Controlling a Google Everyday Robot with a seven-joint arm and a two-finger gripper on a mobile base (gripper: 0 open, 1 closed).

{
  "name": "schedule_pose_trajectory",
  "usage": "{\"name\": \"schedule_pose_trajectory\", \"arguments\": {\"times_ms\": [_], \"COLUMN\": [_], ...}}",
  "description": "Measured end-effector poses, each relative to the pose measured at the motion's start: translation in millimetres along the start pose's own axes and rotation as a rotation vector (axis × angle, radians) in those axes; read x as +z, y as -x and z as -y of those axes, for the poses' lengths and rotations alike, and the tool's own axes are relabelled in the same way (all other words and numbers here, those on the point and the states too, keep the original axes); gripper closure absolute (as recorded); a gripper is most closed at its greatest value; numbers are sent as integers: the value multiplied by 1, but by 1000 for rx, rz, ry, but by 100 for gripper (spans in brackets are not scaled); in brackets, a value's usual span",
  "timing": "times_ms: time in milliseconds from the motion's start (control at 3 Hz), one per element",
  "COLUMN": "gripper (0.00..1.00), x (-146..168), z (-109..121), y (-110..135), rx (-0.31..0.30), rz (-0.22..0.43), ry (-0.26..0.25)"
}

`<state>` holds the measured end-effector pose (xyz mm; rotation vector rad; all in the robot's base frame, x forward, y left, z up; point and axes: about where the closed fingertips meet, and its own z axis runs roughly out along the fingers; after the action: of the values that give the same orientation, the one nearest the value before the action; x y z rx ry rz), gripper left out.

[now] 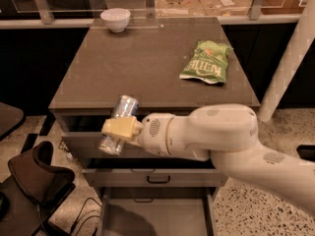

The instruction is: Pick redbull can from bottom drawer and place on counter

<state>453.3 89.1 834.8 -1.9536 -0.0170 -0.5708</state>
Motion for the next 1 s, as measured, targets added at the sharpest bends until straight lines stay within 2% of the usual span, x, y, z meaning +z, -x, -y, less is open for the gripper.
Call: {"name": "schedule_pose_trajectory", "arguments": {"times_ms": [333,1000], "gripper": [100,100], "x": [3,3], "z": [23,47], "y": [-43,-125], "rx": [-66,-157], "rz": [-26,-72], "ry": [64,179]}}
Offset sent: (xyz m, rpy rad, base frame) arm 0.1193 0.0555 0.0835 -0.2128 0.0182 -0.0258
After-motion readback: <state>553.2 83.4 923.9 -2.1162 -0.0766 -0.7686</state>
